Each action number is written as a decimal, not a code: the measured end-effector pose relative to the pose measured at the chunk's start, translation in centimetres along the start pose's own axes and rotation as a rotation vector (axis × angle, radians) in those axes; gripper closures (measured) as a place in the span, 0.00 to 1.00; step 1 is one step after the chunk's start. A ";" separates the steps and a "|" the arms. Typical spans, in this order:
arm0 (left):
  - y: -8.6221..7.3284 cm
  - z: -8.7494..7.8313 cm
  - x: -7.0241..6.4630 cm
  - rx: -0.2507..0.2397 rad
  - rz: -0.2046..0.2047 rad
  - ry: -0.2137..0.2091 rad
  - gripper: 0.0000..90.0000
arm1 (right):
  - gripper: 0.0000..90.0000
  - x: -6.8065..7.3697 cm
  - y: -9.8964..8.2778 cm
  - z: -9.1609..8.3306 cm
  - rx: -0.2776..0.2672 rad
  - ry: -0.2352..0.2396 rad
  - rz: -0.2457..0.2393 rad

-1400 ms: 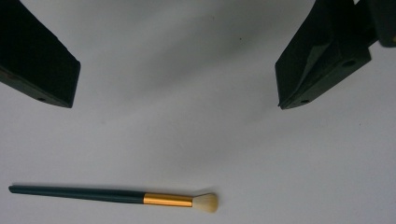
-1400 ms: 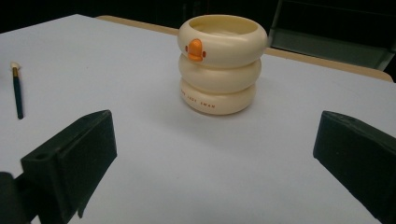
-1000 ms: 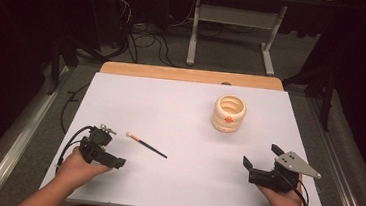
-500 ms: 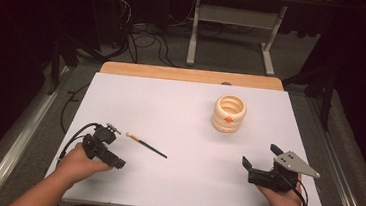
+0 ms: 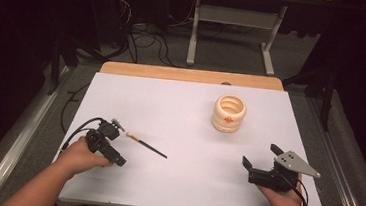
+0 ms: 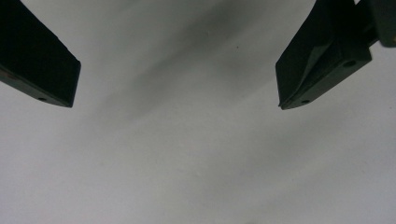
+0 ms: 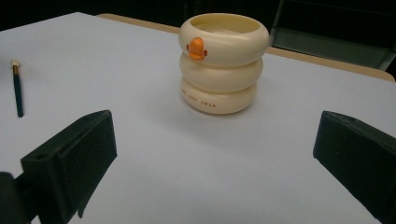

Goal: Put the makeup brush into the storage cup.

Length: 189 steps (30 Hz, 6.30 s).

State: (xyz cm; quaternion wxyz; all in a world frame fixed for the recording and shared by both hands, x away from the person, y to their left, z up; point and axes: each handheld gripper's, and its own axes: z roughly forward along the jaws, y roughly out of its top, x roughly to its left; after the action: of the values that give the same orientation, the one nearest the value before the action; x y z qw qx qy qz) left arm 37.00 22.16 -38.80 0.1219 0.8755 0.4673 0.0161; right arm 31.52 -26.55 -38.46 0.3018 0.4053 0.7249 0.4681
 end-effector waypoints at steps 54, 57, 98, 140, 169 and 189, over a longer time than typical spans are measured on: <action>8.1 3.1 -1.6 -0.004 0.408 0.043 0.07 | 0.01 0.0 -0.1 0.0 -0.002 0.020 0.002; 8.0 3.5 -1.8 0.011 0.416 0.044 0.08 | 0.01 -0.1 -0.1 -0.1 -0.002 0.016 0.005; 7.9 3.2 -1.3 0.015 0.440 -0.024 0.68 | 0.01 0.0 -0.2 -0.1 0.001 0.025 0.016; 7.9 3.2 -0.9 0.024 0.405 -0.043 0.92 | 0.01 0.0 -0.3 -0.1 -0.001 0.025 0.012; 7.6 2.3 -1.4 0.030 0.391 -0.028 0.92 | 0.01 0.0 -0.3 -0.2 -0.004 0.023 0.013; 6.2 -1.4 -4.7 -0.027 0.428 0.033 0.92 | 0.02 0.3 -0.3 0.3 0.008 0.024 0.003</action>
State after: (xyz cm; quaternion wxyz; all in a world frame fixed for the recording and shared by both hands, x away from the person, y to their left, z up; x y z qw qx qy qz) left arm 39.20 15.21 -35.63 0.1196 0.9526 0.2726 0.0620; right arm 31.53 -26.20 -38.91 0.2906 0.4019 0.7298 0.4706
